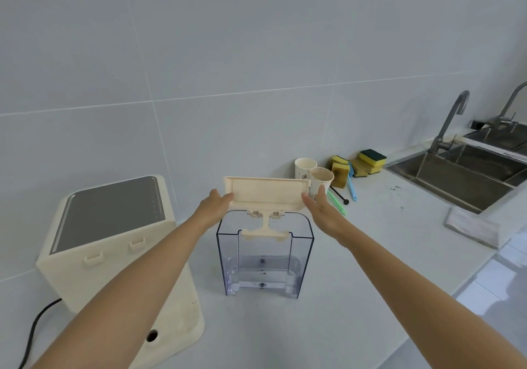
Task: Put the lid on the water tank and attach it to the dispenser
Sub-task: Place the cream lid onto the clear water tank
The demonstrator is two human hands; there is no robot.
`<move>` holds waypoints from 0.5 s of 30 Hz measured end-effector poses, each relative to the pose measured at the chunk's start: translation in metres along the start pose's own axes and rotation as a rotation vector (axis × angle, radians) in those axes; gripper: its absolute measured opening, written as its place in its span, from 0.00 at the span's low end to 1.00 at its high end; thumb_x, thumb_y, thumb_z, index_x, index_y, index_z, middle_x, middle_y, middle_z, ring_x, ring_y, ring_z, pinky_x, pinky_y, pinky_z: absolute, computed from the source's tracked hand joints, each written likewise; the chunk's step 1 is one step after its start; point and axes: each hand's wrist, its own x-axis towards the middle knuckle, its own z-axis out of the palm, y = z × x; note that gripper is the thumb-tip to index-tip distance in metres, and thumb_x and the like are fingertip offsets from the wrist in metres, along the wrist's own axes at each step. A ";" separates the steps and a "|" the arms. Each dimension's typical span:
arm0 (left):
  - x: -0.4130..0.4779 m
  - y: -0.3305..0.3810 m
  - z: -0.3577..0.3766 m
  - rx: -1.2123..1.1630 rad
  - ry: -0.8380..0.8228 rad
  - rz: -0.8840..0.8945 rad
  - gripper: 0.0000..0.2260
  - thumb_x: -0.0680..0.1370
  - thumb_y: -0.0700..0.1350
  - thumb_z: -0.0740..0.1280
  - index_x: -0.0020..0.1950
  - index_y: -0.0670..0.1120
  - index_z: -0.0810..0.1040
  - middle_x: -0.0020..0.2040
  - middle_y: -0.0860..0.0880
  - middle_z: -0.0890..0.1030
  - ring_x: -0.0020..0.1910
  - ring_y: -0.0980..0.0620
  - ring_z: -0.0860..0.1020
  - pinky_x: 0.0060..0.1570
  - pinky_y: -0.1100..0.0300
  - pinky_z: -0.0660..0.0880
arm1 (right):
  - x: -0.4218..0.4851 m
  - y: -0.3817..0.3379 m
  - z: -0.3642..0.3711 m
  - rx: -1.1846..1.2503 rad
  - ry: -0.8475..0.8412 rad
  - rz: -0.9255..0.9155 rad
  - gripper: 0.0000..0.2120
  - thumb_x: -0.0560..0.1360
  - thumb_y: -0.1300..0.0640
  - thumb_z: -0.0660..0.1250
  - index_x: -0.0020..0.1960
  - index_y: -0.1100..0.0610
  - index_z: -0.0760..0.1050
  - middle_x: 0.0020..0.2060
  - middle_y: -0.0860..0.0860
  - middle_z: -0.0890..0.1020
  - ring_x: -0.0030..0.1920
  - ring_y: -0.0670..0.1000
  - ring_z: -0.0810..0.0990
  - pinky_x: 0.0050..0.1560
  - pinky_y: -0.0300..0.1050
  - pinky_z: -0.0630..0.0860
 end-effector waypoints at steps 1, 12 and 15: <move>0.001 0.001 -0.001 -0.036 -0.010 -0.011 0.28 0.79 0.53 0.53 0.74 0.41 0.53 0.71 0.42 0.65 0.66 0.43 0.69 0.64 0.51 0.68 | 0.003 -0.002 0.000 0.067 0.022 0.044 0.34 0.77 0.43 0.48 0.74 0.56 0.36 0.77 0.53 0.47 0.76 0.55 0.51 0.73 0.51 0.53; 0.000 0.013 -0.006 -0.202 -0.012 0.031 0.08 0.78 0.43 0.58 0.55 0.43 0.67 0.47 0.47 0.71 0.50 0.48 0.72 0.49 0.55 0.69 | 0.011 -0.014 -0.001 0.509 0.074 0.256 0.29 0.76 0.44 0.54 0.73 0.57 0.57 0.72 0.55 0.65 0.70 0.56 0.67 0.69 0.52 0.63; -0.007 0.010 -0.006 -0.189 0.025 0.050 0.07 0.77 0.44 0.58 0.53 0.43 0.66 0.46 0.47 0.71 0.48 0.48 0.71 0.50 0.55 0.70 | 0.004 -0.013 -0.002 0.550 0.068 0.245 0.29 0.77 0.46 0.55 0.73 0.56 0.56 0.72 0.55 0.65 0.71 0.56 0.65 0.70 0.52 0.61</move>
